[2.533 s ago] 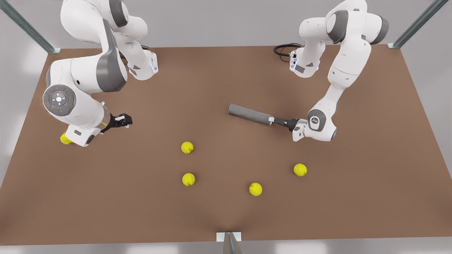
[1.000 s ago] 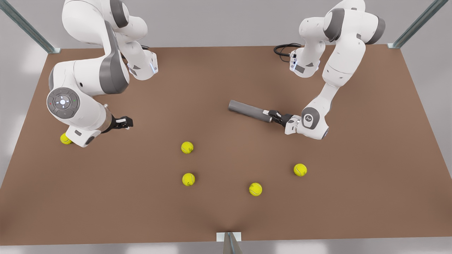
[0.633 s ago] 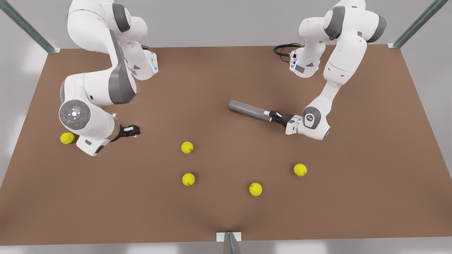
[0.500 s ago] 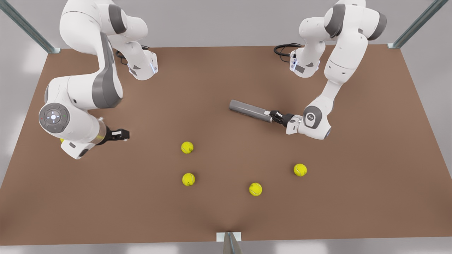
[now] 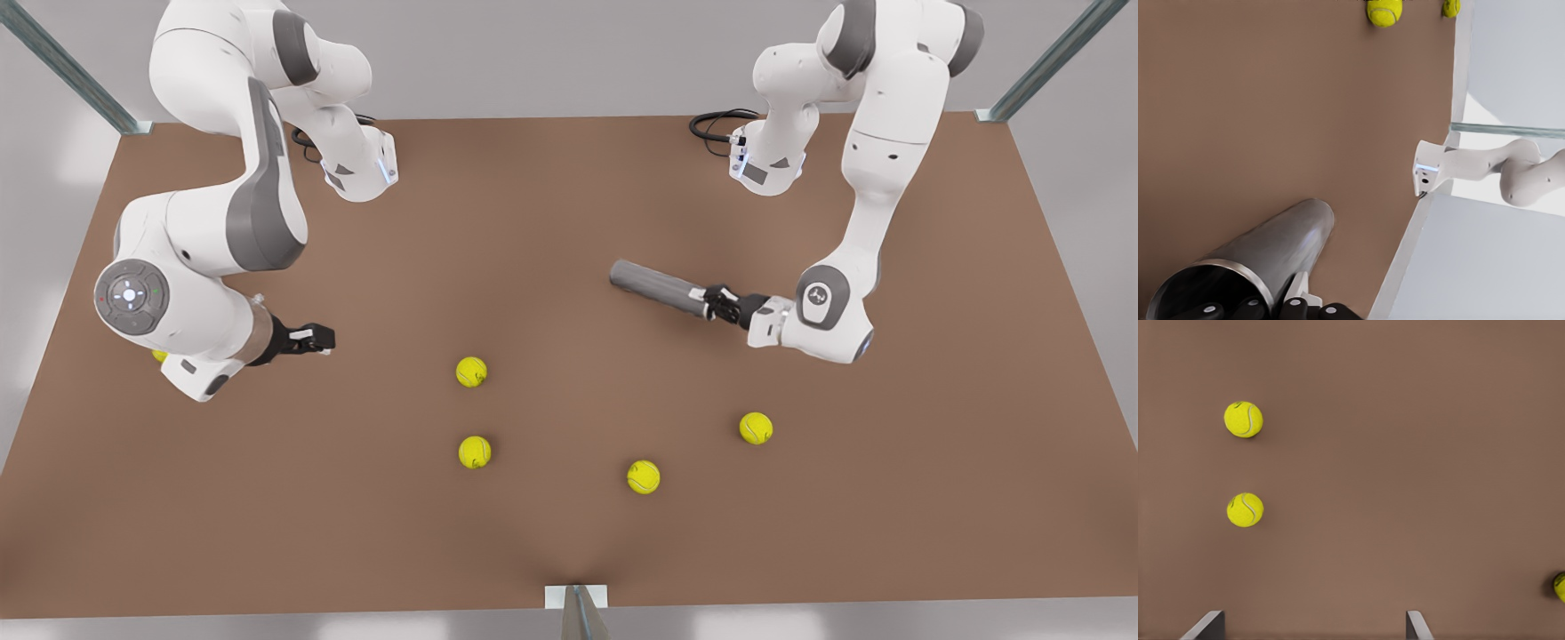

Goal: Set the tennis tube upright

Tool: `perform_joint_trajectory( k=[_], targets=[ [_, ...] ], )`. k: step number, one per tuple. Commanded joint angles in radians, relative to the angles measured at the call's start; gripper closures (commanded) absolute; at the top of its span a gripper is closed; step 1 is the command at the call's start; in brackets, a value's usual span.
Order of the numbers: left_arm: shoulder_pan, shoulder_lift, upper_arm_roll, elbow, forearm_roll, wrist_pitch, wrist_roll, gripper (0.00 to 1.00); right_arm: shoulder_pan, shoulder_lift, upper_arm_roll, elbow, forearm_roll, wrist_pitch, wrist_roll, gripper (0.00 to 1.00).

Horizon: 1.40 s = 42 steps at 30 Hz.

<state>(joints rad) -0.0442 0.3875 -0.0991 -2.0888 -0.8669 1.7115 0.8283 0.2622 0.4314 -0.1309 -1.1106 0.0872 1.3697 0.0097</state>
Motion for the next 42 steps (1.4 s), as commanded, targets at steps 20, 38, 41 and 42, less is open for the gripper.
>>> perform_joint_trajectory(
  k=[20,38,41,42],
  targets=[
    [-0.011,-0.098,0.297,0.699,0.778,-0.225,-0.245,0.79,0.103,-0.003,-0.006,0.012,-0.106,-0.023,0.073,0.00],
    [0.000,0.017,0.203,0.544,0.818,0.076,-0.451,0.79,0.108,0.009,-0.003,0.003,-0.106,-0.015,0.075,0.00],
    [0.000,0.027,0.203,0.543,0.818,0.073,-0.451,0.79,0.109,0.010,-0.003,0.002,-0.104,-0.011,0.075,0.00],
    [0.000,0.031,0.203,0.543,0.818,0.071,-0.451,0.53,0.109,0.010,-0.003,0.000,-0.104,-0.007,0.075,0.00]
  ],
)
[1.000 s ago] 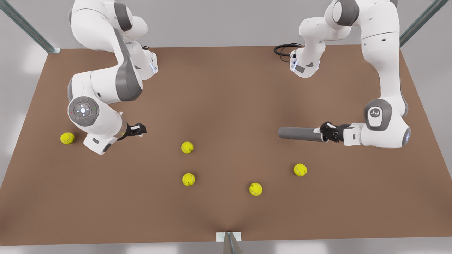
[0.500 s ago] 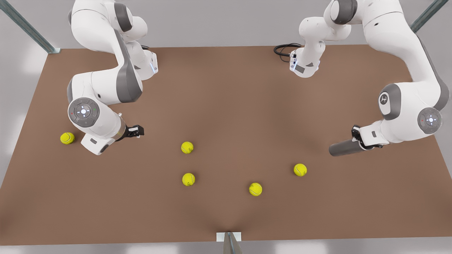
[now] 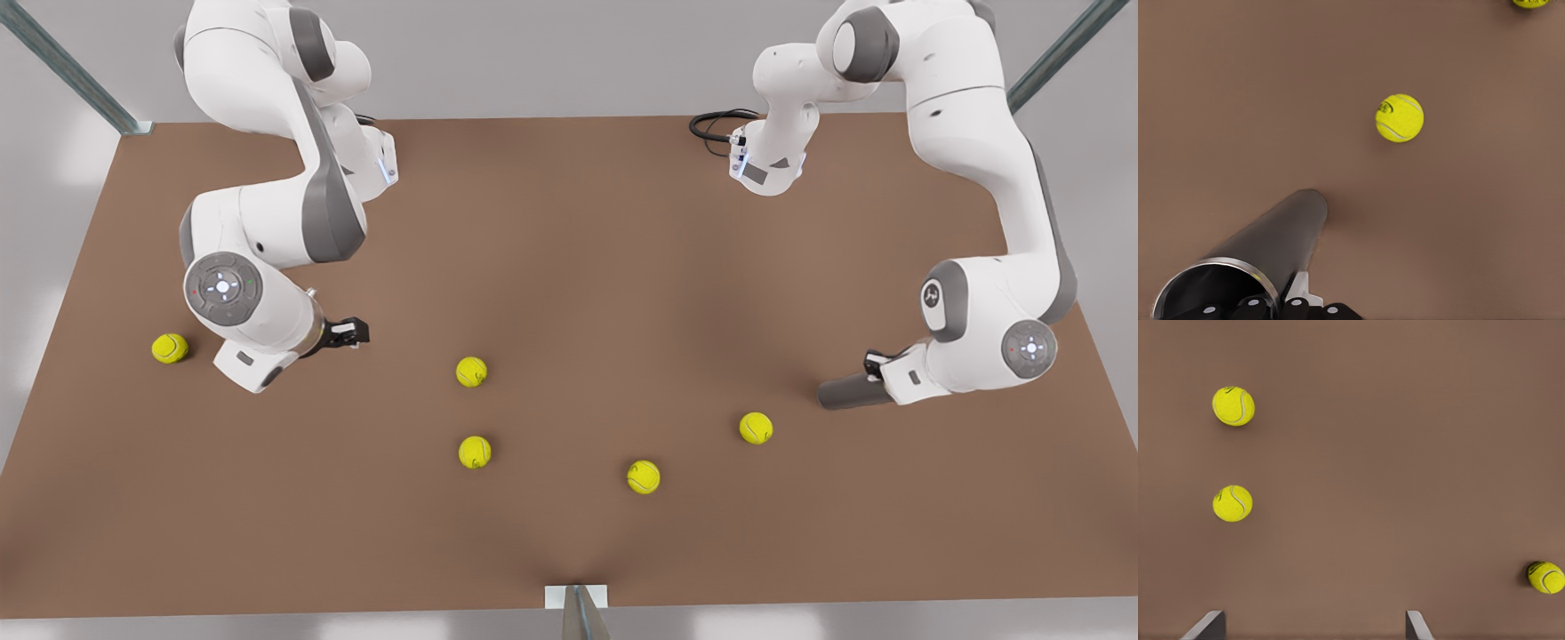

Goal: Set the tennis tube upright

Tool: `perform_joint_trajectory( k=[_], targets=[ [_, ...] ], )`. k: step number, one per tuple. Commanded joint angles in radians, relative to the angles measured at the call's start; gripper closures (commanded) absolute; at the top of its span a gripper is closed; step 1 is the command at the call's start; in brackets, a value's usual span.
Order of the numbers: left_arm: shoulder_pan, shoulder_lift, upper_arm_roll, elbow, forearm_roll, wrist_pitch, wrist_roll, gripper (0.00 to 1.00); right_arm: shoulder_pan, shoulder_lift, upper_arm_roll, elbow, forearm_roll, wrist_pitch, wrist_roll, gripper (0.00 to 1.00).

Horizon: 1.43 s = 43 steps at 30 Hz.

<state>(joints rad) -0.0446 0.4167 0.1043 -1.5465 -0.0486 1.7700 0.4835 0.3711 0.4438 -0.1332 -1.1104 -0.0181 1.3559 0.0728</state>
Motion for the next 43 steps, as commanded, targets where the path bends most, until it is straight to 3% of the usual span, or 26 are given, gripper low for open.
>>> perform_joint_trajectory(
  k=[1,20,26,28,30,34,43],
  targets=[
    [0.000,0.001,0.000,0.000,0.000,0.009,-0.108,0.00,0.000,0.000,0.000,-0.002,0.001,0.006,0.012,0.00],
    [0.000,-0.012,0.000,0.011,0.000,-0.032,-0.129,0.00,0.000,0.012,0.000,-0.002,0.001,0.012,0.012,0.00],
    [0.012,-0.070,-0.003,0.124,0.000,-0.087,-0.270,0.00,-0.003,0.010,0.000,0.000,0.000,0.012,0.012,0.00],
    [0.068,-0.065,-0.155,0.229,0.003,-0.257,-0.589,0.00,-0.008,0.010,0.000,0.001,0.000,0.012,0.010,0.00],
    [0.068,-0.079,-0.170,0.312,0.003,-0.363,-0.586,0.00,-0.001,0.012,0.000,0.000,0.000,0.014,0.010,0.00],
    [0.068,-0.202,-0.169,0.256,0.023,-0.371,-0.582,0.00,-0.027,0.010,-0.002,0.001,0.001,0.040,0.001,0.00],
    [0.065,-0.197,-0.169,0.244,0.041,-0.374,-0.585,0.00,-0.032,0.026,-0.008,-0.006,0.033,0.088,0.007,0.00]
  ],
)
